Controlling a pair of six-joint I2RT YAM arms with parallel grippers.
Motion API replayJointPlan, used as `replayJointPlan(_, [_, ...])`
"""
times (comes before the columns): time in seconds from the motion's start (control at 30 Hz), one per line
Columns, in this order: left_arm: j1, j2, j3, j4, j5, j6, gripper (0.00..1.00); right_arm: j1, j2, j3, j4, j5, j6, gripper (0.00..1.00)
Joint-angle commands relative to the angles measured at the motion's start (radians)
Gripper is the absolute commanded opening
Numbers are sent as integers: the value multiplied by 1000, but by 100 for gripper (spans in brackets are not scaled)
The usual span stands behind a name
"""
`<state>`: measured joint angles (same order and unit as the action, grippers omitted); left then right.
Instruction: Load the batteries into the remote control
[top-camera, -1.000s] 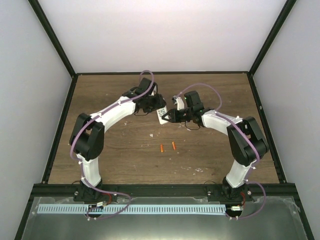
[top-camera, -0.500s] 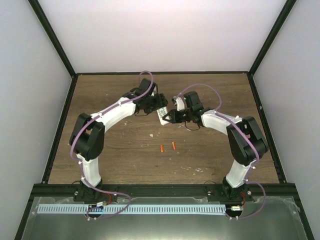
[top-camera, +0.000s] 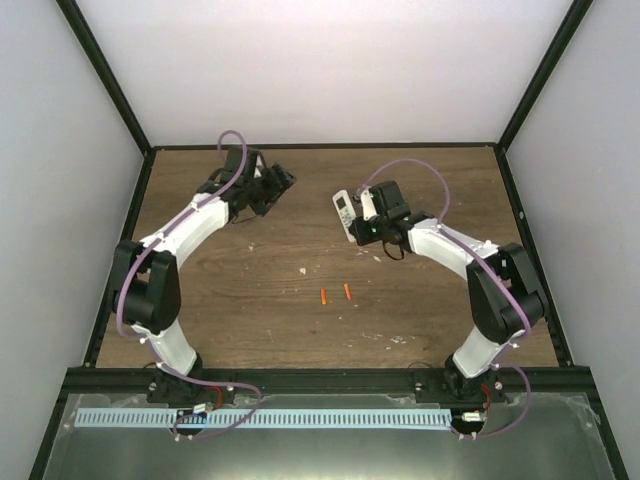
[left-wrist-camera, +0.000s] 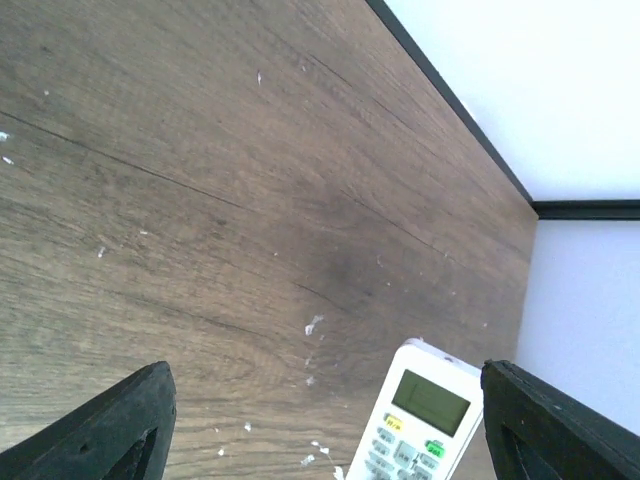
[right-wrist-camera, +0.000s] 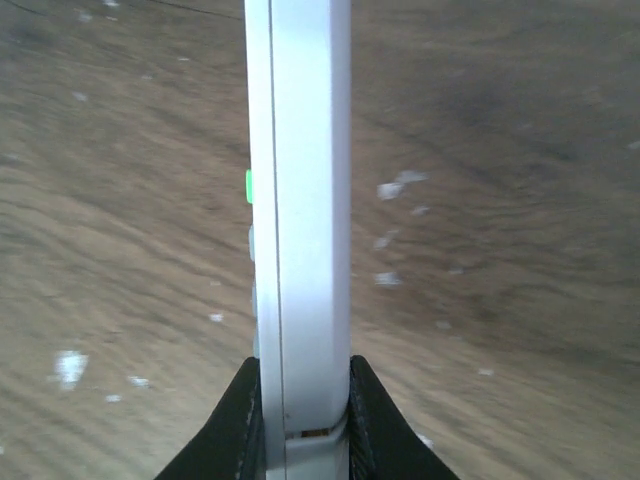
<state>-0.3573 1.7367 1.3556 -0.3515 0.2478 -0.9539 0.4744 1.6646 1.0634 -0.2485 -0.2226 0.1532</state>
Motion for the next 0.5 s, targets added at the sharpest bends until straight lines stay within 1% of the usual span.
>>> replayJointPlan(0.0, [19, -32, -53, 87, 116, -107, 84, 42, -83, 27, -22, 301, -173, 4])
replayJointPlan(0.07, [23, -37, -71, 126, 155, -136, 84, 93, -116, -11, 26, 439, -274, 4])
replayJointPlan(0.2, [23, -27, -100, 193, 235, -206, 84, 208, -154, -127, 203, 715, -481, 4])
replayJointPlan(0.3, [21, -32, -142, 245, 265, -267, 84, 266, -149, -196, 324, 849, -599, 4])
replayJointPlan(0.47, [18, -68, -230, 344, 283, -365, 84, 319, -107, -272, 504, 1022, -748, 4])
